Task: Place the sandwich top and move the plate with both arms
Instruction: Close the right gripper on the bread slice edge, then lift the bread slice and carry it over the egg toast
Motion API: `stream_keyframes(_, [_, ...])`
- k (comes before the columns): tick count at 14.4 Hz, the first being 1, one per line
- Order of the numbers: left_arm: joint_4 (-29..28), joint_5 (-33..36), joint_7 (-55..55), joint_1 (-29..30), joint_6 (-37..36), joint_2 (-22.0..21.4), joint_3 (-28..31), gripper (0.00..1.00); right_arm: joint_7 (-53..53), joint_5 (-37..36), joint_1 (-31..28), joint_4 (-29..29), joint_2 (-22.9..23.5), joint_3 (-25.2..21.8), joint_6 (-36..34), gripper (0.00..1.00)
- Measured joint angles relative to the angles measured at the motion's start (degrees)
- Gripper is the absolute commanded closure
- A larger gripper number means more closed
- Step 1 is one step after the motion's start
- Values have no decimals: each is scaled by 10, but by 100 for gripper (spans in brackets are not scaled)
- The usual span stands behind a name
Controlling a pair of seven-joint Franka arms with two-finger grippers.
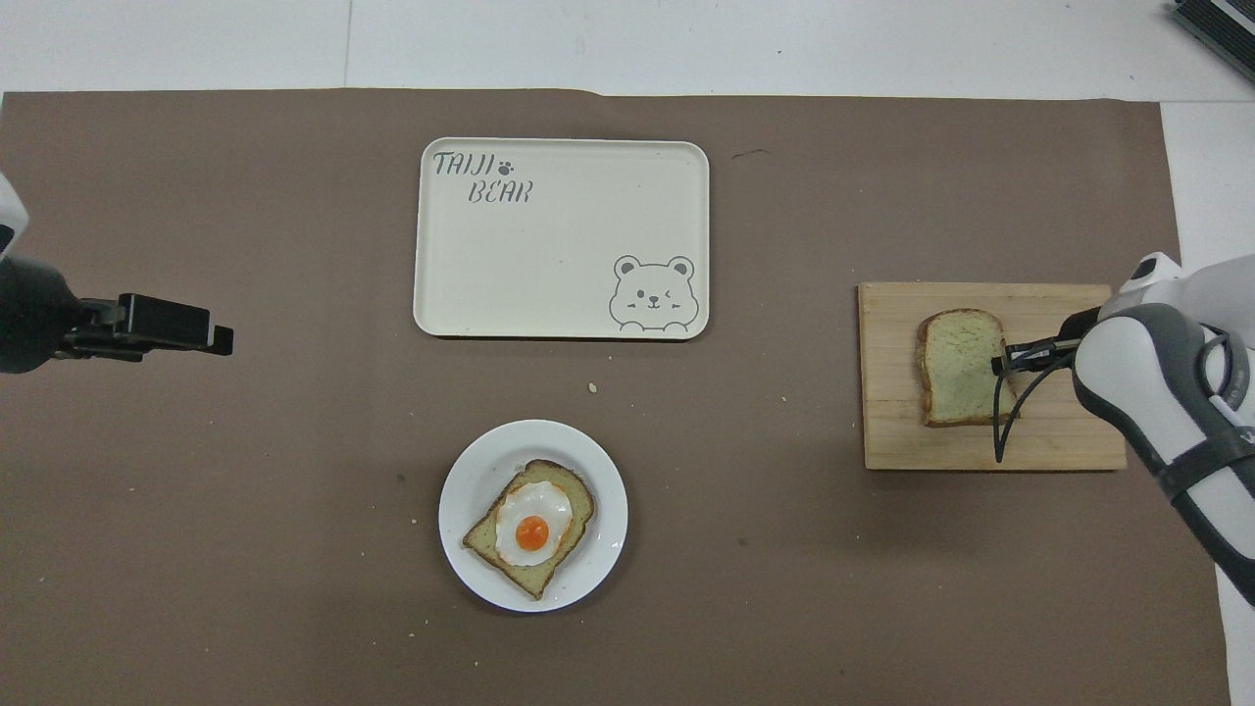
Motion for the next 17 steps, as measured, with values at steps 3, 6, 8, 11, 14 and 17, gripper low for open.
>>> stream_keyframes(3, [0,0,0,0,0,0,0,0,0,0,0,14,-16,1,-23,100])
stream_keyframes(6, [0,0,0,0,0,0,0,0,0,0,0,46,-39,1,-84,100])
stream_keyframes(8, [0,0,0,0,0,0,0,0,0,0,0,68,-51,1,-132,100])
stream_keyframes(11, [0,0,0,0,0,0,0,0,0,7,1,106,-57,2,-209,100])
stream_keyframes(14, [0,0,0,0,0,0,0,0,0,56,1,125,-58,5,-258,100])
stream_keyframes(17, [0,0,0,0,0,0,0,0,0,77,8,127,-57,12,-278,100])
